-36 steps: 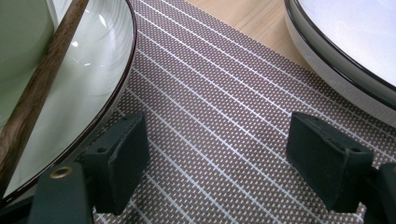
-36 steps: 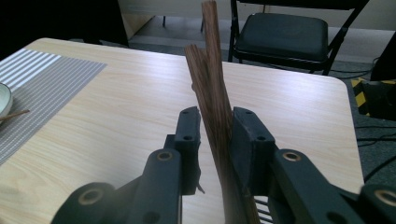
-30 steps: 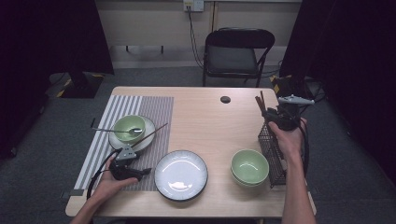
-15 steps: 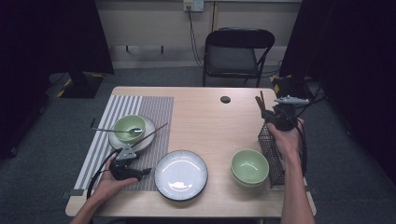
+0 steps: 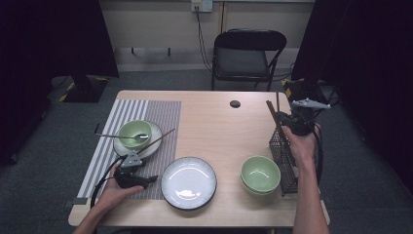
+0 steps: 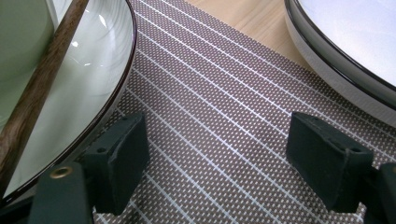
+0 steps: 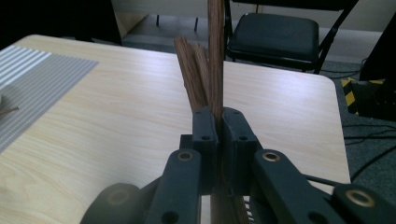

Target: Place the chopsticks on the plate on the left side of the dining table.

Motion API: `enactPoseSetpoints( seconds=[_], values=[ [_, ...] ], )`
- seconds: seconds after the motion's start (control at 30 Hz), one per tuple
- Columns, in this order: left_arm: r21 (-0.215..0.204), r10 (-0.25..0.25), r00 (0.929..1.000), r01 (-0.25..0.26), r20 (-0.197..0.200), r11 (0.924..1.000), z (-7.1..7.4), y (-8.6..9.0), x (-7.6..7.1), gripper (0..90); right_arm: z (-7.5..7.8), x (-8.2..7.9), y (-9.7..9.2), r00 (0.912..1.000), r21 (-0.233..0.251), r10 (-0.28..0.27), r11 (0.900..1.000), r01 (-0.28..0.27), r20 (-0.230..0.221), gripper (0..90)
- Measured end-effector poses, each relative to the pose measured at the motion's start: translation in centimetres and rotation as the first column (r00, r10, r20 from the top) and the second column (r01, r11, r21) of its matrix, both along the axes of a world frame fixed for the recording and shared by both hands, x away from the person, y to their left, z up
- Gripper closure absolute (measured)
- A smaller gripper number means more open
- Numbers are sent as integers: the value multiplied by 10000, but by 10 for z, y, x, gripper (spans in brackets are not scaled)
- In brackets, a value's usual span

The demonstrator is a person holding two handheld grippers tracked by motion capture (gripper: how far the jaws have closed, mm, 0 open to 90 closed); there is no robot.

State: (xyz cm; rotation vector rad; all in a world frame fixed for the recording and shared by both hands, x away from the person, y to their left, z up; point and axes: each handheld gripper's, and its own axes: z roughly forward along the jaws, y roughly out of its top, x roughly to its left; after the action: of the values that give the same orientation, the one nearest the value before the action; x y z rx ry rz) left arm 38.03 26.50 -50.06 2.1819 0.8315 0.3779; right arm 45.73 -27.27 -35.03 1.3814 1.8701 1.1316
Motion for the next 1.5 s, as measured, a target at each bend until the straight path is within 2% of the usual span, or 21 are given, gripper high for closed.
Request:
enactPoseSetpoints(
  seconds=[0.27, 0.43, 0.77, 0.97, 1.27, 1.5],
  values=[
    [-2, -1, 10000, 1, -3, 10000, 0, 0, 0, 206, 4, -2, -3, 9992, 396, 65, 9992, -80, 389, 851],
    [0, -2, 10000, 2, -1, 10000, 0, 0, 0, 205, 9, -4, -6, 9977, 803, 100, 9967, -154, 674, 851],
    [0, -2, 10000, 2, -2, 10000, 0, 0, 0, 206, 26, -8, -4, 9908, 953, 231, 9948, -361, 1334, 851],
    [-4, 3, 10000, -3, -1, 10000, 0, 0, 0, 206, 29, -10, -5, 9882, 1128, 283, 9926, -457, 1507, 852],
    [1, -4, 10000, 4, -3, 10000, 0, 0, 0, 205, 48, -10, 3, 9798, 1081, 556, 9911, -775, 1923, 852],
    [-50, 60, 10000, -60, 12, 10000, 0, -1, 0, 207, 56, -9, 10, 9752, 1010, 724, 9903, -952, 2092, 851]
  ],
)
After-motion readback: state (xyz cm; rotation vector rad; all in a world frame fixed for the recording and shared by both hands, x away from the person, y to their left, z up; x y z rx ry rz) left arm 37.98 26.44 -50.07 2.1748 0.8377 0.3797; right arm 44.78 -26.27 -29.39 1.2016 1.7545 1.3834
